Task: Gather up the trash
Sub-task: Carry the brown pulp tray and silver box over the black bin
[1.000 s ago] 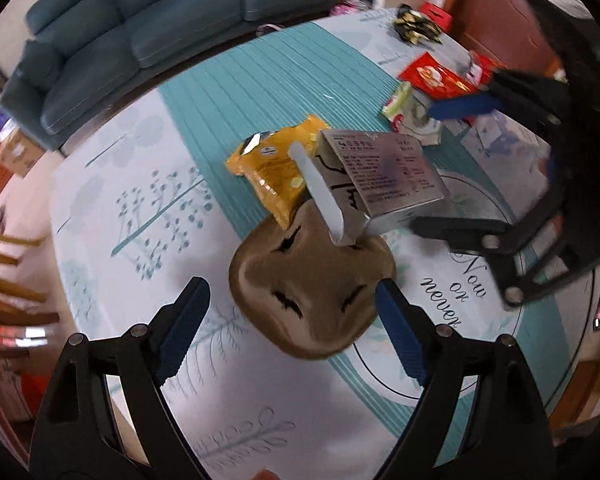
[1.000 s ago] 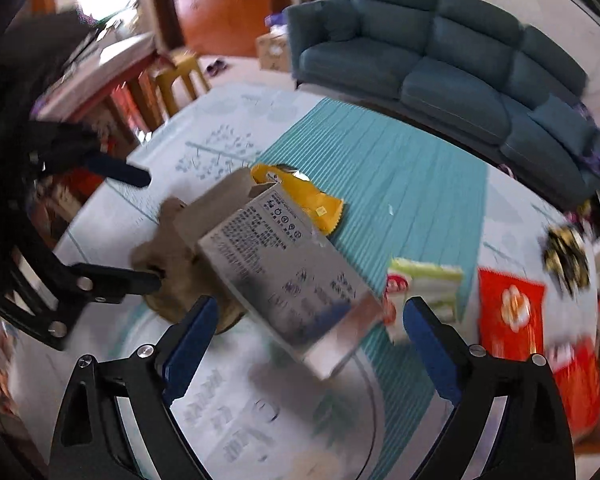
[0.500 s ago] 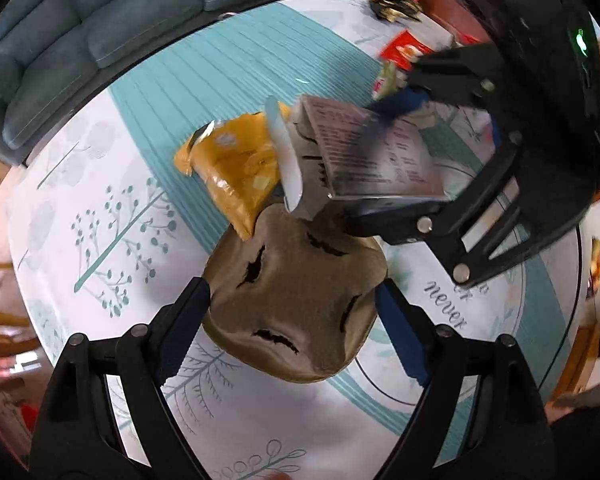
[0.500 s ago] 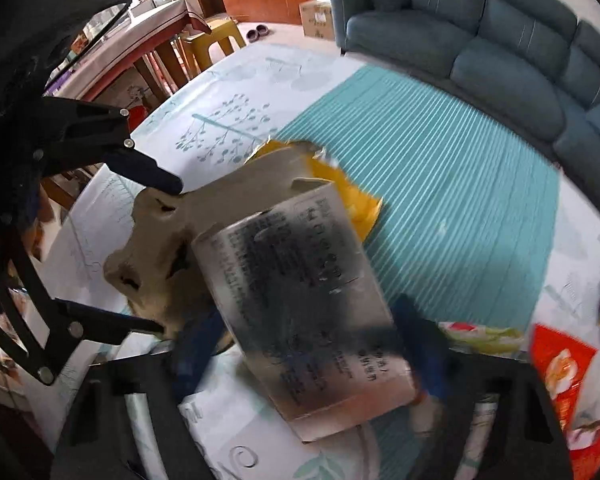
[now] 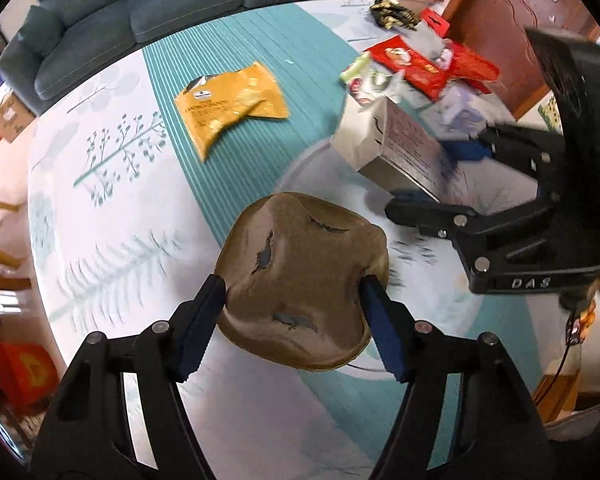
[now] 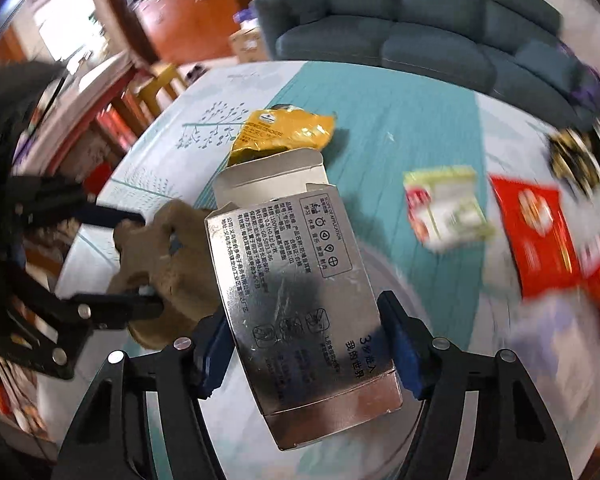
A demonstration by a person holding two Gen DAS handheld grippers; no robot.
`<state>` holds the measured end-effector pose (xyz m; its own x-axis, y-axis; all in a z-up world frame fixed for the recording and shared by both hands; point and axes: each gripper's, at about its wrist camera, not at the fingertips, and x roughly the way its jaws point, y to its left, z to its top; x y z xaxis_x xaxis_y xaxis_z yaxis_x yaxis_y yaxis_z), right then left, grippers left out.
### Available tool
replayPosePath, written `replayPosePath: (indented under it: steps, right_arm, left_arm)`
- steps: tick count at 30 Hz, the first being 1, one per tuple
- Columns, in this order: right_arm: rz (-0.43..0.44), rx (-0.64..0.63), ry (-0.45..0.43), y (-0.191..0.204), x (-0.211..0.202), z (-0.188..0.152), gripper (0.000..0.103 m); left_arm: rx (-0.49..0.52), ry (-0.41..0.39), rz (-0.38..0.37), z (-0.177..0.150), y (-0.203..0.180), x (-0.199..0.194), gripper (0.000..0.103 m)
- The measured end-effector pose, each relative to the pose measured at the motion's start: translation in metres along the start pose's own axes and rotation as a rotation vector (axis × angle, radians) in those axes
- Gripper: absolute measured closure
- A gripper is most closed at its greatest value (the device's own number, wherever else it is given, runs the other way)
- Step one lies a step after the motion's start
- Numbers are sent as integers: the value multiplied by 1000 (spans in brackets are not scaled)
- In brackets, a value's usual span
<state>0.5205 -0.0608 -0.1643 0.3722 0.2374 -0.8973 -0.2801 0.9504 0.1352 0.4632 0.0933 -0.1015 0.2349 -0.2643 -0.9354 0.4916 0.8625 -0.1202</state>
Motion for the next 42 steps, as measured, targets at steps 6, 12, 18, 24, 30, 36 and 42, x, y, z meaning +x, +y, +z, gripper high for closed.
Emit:
replayPosePath:
  steps: [6, 12, 18, 24, 30, 36, 42]
  right_arm:
    - [16, 155, -84, 1, -57, -51, 35]
    - [39, 249, -152, -5, -139, -121, 35]
    - [58, 325, -229, -7, -218, -193, 35]
    - [60, 365, -297, -6, -295, -272, 35]
    - [59, 387, -344, -4, -355, -354, 35]
    - [61, 390, -325, 0, -383, -421, 35]
    - [78, 449, -270, 8, -391, -486, 35]
  left_arm:
    - [-87, -75, -15, -30, -43, -41, 37]
    - [-133, -151, -12, -66, -94, -88, 37]
    - [-178, -214, -35, -107, -146, -131, 37]
    - [-167, -264, -38, -159, -211, -171, 37]
    - [-175, -299, -49, -215, -268, -205, 37]
    - [-155, -279, -48, -267, -323, -219, 37]
    - [-125, -205, -54, -304, -356, -216, 37]
